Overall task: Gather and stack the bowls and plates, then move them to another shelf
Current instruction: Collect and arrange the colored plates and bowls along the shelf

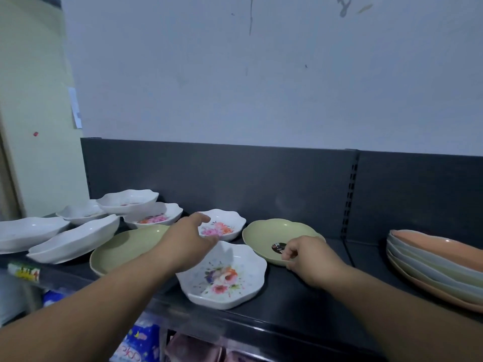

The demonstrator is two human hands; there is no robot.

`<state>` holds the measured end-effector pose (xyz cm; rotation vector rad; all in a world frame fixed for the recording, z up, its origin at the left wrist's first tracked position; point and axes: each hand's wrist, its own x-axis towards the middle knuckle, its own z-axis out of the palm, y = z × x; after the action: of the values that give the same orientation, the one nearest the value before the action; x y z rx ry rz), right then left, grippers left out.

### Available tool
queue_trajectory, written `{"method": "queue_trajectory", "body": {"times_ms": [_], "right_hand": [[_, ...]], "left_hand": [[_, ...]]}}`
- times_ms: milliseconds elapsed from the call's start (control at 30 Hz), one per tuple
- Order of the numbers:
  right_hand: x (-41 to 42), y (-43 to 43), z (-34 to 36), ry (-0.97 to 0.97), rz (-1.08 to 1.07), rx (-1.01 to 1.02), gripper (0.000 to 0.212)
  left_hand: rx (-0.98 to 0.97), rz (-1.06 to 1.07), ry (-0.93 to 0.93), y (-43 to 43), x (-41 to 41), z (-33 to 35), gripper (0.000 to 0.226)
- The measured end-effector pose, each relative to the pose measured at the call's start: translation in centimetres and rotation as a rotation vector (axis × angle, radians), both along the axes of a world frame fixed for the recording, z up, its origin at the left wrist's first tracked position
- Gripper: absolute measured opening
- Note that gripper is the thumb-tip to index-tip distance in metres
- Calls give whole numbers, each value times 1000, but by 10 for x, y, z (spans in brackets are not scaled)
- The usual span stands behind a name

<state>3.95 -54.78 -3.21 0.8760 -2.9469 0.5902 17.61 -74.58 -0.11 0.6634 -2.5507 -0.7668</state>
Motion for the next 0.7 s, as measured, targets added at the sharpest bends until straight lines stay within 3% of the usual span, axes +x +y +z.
{"method": "queue_trajectory", "body": {"times_ms": [200,533,700], "right_hand": [[6,18,12,55,-26,-243,10],[14,77,47,189,-25,-436,29],[13,126,68,277,-65,-473,35]], "left_hand": [[63,-104,34,25,-26,6,50],[336,-178,208,66,-60,16,70],[371,-273,256,109,-77,29,58]]}}
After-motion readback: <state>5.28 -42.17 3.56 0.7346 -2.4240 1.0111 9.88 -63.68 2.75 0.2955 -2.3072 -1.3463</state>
